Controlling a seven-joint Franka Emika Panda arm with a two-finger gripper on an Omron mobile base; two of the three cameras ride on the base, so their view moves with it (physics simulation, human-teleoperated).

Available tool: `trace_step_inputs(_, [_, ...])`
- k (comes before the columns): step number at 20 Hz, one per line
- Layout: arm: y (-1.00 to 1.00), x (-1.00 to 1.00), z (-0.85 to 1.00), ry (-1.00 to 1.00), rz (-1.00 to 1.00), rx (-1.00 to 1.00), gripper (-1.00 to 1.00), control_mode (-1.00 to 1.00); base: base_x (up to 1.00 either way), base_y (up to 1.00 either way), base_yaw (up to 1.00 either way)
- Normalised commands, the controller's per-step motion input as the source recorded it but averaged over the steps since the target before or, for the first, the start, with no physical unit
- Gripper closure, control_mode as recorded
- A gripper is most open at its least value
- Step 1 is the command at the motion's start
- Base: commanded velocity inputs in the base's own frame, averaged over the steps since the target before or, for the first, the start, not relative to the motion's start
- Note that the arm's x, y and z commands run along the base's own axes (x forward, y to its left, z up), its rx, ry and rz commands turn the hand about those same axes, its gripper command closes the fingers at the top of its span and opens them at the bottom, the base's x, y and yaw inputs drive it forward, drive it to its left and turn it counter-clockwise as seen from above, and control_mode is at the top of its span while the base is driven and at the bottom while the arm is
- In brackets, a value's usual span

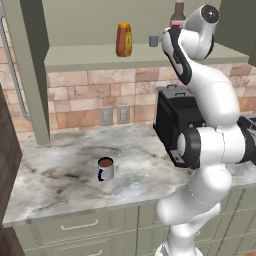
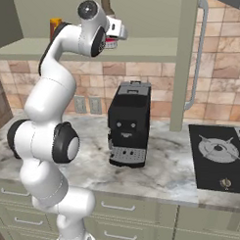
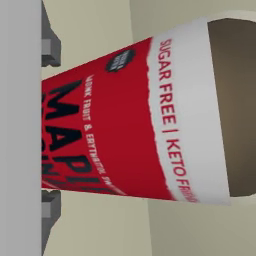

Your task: Pick the syrup bottle and honey bottle from the cabinet and place them next to the mug.

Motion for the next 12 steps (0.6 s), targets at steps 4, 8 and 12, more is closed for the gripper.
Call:
trace_step_inputs(4, [0.0,0.0,0.0,0.0,0.0,0.0,1.0,-1.0,0.0,0.0,0.0])
trace_step_inputs(8, [0.0,0.0,0.0,0.0,0.0,0.0,1.0,-1.0,0.0,0.0,0.0])
trace_step_inputs(12, [0.0,-0.23,0.0,0.0,0.0,0.0,1.0,-1.0,0.0,0.0,0.0])
